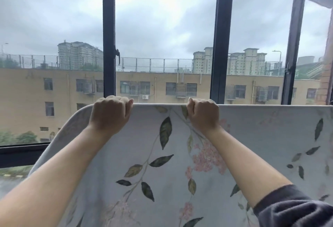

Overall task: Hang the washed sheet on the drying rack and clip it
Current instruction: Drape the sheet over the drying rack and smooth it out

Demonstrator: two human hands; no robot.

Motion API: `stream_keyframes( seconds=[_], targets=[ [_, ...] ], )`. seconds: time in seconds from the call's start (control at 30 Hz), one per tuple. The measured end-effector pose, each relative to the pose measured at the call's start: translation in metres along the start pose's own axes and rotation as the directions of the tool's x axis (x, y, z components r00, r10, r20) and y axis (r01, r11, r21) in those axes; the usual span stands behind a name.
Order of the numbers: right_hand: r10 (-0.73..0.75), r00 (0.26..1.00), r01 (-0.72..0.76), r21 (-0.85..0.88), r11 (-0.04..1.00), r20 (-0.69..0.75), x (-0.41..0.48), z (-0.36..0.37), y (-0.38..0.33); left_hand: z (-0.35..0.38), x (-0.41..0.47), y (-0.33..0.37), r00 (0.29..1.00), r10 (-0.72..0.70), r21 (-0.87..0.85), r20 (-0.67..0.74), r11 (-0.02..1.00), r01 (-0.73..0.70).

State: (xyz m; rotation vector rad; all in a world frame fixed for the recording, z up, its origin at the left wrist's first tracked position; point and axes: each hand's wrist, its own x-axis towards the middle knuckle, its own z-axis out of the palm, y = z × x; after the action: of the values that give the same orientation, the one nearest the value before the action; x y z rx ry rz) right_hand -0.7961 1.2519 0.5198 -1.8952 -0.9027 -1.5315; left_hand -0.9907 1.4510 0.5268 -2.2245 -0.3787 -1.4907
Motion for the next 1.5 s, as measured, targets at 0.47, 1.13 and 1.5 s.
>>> stream_keyframes(
  seconds=[0.47,1.13,1.5],
  targets=[
    [-0.108,0.962,0.076,0.134,0.988,0.253,0.013,0.016,-0.175,-0.007,-0.053,-0.11,0.923,-0.078,-0.627,0.378,0.711,0.317],
    [-0.365,0.615,0.504,0.007,0.863,0.699,-0.002,0.005,-0.322,0.022,-0.218,-0.231,0.151,-0.01,-0.135,0.988,0.398,0.907],
    [-0.362,0.604,0.514,0.001,0.858,0.71,-0.005,0.006,-0.325,0.038,-0.23,-0.222,0.399,-0.585,-0.379,0.706,0.163,0.911]
  ],
)
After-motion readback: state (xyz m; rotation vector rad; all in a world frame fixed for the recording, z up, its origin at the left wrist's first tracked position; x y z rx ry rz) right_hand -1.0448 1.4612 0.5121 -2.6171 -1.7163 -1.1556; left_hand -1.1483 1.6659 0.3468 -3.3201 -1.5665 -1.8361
